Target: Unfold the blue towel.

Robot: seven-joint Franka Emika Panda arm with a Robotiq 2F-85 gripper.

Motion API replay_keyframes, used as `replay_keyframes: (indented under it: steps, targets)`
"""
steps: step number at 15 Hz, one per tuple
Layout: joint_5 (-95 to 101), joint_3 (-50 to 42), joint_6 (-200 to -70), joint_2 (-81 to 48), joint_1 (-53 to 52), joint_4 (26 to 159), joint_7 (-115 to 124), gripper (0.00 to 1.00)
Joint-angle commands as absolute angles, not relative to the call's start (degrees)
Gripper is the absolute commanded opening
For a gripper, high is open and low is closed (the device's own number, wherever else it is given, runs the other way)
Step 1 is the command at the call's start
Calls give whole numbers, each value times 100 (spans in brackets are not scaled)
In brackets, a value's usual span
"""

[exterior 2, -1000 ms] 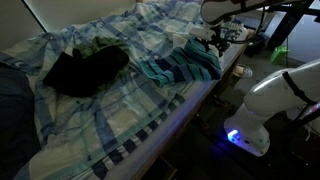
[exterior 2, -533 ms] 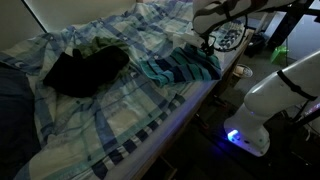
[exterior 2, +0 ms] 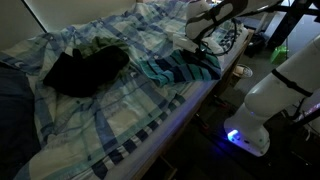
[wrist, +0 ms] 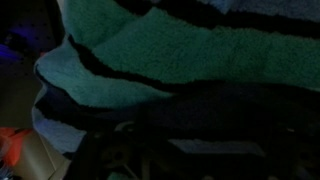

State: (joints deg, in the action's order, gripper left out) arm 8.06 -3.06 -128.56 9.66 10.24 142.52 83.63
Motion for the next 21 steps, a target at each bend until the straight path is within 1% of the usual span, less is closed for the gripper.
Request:
replay_keyframes:
  steps: [1,2,3,4,5,10,11,21]
  targets:
    - [534,-374,-12897,723,932,13958,8085,72]
    - [505,-391,-12880,720,935,13895,8055,65]
    - [457,-408,-12860,718,940,13834,8001,56]
    - [399,-433,-12852,720,951,13771,7970,49]
    - [369,-470,-12962,752,976,13869,7943,40]
    - [177,-705,-13148,823,1062,13983,7675,4]
    - [132,-758,-13175,825,1084,13980,7608,0]
    - [-248,-1363,-13913,1135,1548,14472,6786,0]
